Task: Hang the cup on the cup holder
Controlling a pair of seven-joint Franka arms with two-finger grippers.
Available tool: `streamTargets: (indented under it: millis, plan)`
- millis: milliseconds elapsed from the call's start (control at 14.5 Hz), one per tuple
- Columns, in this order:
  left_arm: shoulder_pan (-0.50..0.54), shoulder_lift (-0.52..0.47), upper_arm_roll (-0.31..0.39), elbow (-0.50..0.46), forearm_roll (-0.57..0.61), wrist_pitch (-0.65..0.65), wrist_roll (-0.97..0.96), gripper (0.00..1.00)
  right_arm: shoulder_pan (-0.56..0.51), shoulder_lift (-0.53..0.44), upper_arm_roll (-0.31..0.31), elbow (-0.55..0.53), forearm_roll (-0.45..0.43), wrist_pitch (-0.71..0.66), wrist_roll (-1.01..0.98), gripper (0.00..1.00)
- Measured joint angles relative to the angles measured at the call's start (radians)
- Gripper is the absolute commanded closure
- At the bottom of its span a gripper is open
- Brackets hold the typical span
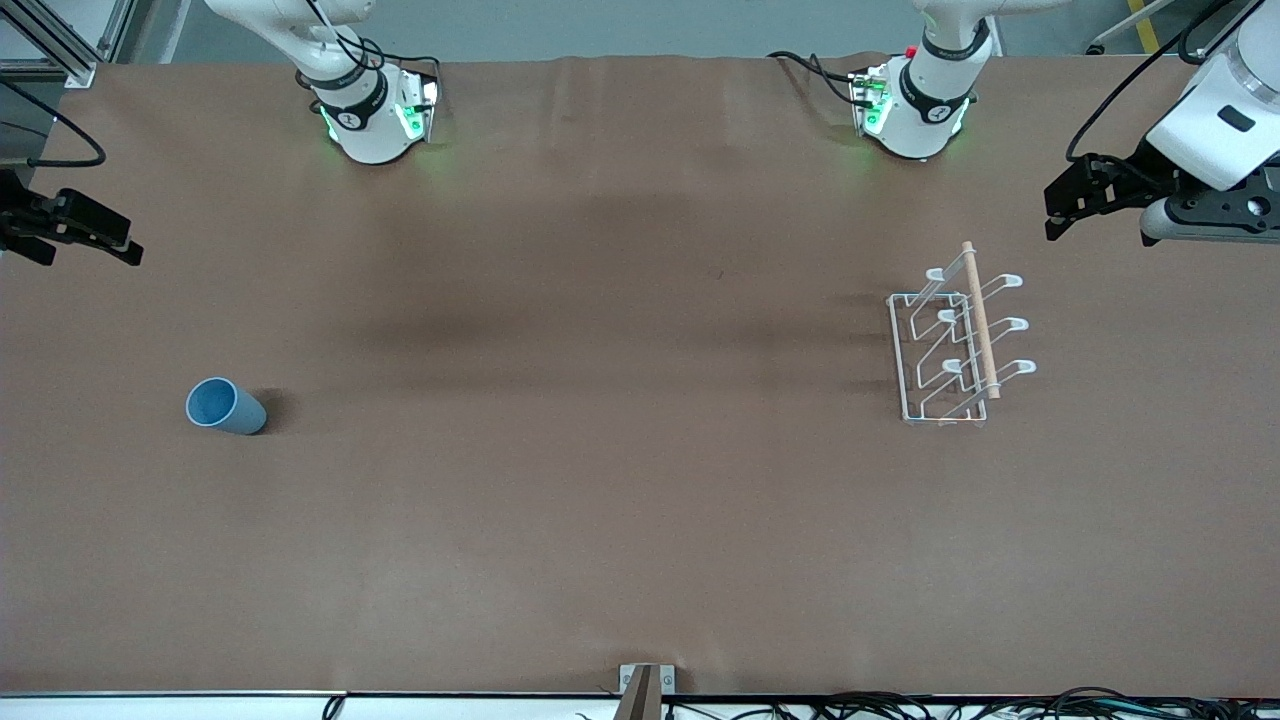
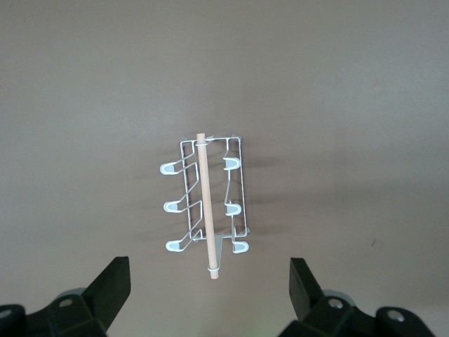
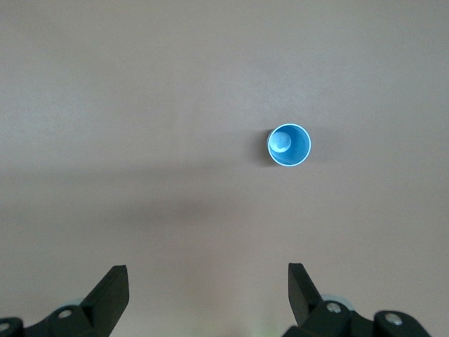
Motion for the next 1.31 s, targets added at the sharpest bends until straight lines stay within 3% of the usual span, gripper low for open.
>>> streamTargets:
  millis: [826, 1307]
  plan:
    - [0.0, 0.0, 0.0, 0.0, 0.0, 0.0, 0.0, 0.0, -0.03, 0.002, -0.008, -0.012, 0.0, 0.003, 0.0, 0.0]
    - [0.001, 0.0, 0.0, 0.001, 0.0, 0.0, 0.0, 0.0, -0.169, 0.067, -0.013, -0.221, 0.0, 0.267, -0.057, 0.0]
